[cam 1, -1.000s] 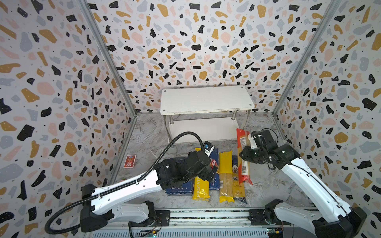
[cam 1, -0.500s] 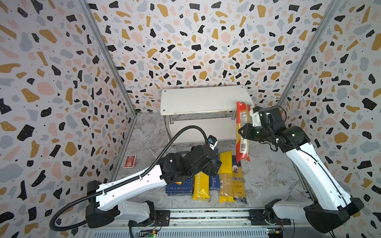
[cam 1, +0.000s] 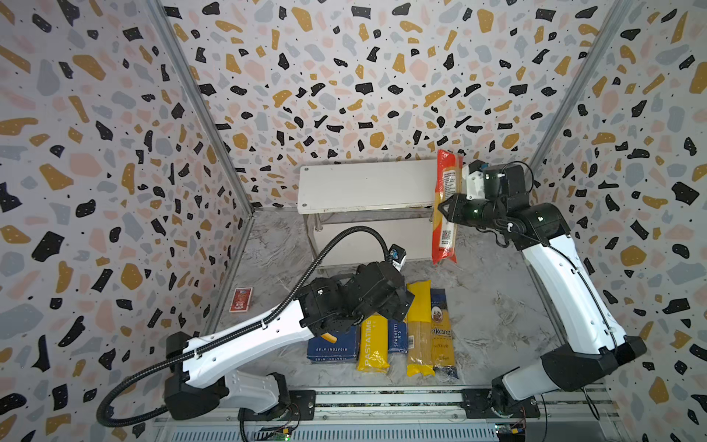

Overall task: Arrange pasta packages on shelves
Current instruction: Place the pasta bag on the shelf.

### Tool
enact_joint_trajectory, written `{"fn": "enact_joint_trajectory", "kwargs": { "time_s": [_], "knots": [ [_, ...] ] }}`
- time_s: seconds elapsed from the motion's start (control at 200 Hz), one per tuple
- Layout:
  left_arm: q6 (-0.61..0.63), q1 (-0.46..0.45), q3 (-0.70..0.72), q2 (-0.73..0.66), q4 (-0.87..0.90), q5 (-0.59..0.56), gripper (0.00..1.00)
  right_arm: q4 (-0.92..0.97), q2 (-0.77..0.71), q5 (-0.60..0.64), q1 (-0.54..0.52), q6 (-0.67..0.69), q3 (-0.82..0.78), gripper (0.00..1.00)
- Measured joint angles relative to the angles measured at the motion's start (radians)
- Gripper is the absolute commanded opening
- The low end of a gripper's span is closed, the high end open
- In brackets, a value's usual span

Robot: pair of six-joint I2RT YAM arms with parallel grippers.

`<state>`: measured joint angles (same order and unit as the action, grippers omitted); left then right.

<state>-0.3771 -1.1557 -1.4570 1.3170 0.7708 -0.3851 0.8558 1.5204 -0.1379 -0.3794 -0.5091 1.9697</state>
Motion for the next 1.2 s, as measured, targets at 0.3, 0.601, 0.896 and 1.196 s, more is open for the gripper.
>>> {"fn": "enact_joint_trajectory", "kwargs": {
  "time_s": [0.3, 0.601, 0.896, 1.196],
  "knots": [
    [0.003, 0.023, -0.027, 0.001, 0.0, -0.018, 1.0, -0.16, 0.091, -0.089, 0.116, -0.004, 0.089, 0.21],
    [0.002, 0.043, -0.028, -0.001, 0.008, -0.021, 0.99, -0.286, 0.269, -0.206, 0.179, -0.053, 0.279, 0.21],
    [-0.006, 0.056, -0.024, -0.036, 0.007, -0.021, 0.99, -0.359, 0.384, -0.346, 0.234, -0.163, 0.33, 0.21],
    [-0.013, 0.073, 0.015, -0.048, 0.003, -0.018, 0.99, -0.394, 0.459, -0.467, 0.282, -0.236, 0.363, 0.21]
  ]
}}
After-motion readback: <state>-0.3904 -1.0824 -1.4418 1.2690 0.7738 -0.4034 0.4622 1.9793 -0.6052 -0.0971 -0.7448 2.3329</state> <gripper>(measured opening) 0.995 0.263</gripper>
